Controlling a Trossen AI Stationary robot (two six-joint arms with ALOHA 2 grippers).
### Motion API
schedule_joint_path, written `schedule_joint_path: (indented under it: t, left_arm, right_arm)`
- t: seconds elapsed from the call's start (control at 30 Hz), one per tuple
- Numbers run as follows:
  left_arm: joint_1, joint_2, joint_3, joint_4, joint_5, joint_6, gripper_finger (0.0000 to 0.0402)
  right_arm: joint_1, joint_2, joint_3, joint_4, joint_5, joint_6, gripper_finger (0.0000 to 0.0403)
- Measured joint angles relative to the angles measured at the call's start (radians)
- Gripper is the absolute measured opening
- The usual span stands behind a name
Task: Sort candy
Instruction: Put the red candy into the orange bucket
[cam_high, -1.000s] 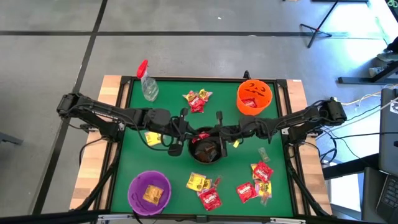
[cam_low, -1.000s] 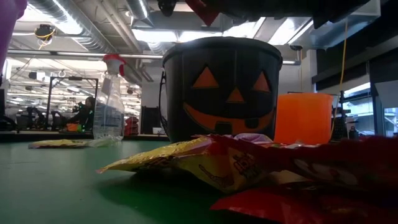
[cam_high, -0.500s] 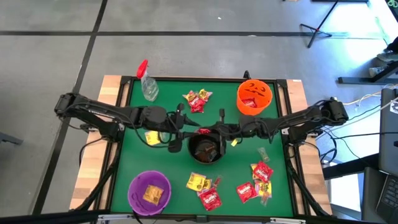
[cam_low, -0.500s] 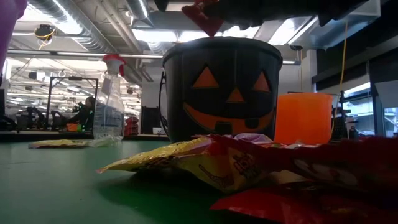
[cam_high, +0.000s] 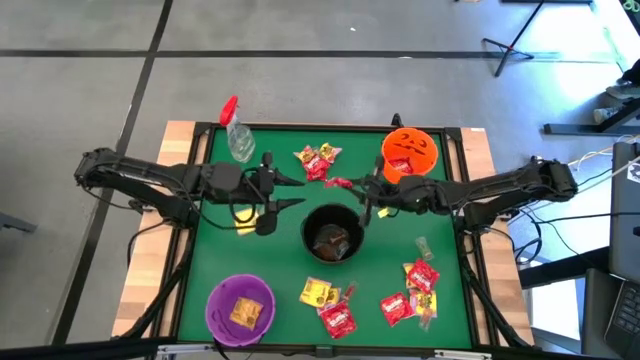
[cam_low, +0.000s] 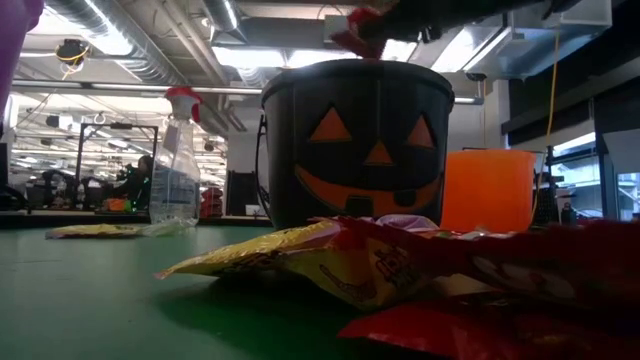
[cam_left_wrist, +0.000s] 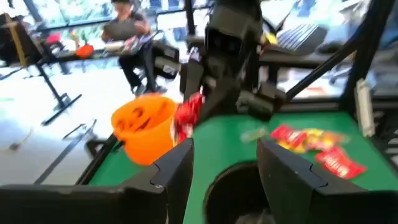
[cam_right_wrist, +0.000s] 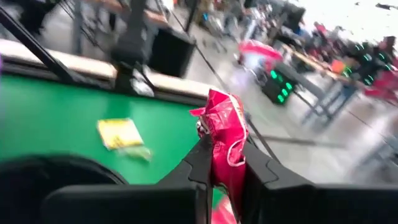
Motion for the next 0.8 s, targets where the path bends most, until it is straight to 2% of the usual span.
schedule_joint_path:
  t: [0.23,0.53,0.63,0.8]
  left_arm:
    - [-0.006,-0.006,-0.131,0.094,-0.001,-0.018,0.0165]
    - [-0.009,-0.141,-0.326,0.244,-0.075,-0.038,0.0165]
    - [-0.009,-0.208,-0.37,0.288,-0.113,-0.039,0.0165]
    - [-0.008,-0.28,-0.439,0.278,-0.206,-0.092,0.0165]
  right_arm:
    - [-0.146,-0.138,-0.018,-0.267,0.008,0.108,0.0032]
    - [-0.317,-0.362,-0.139,-0.362,-0.006,0.208,0.0034]
    - [-0.366,-0.42,-0.192,-0.361,0.039,0.222,0.0034]
    - [-0.454,-0.448,-0.274,-0.365,0.201,0.309,0.0038]
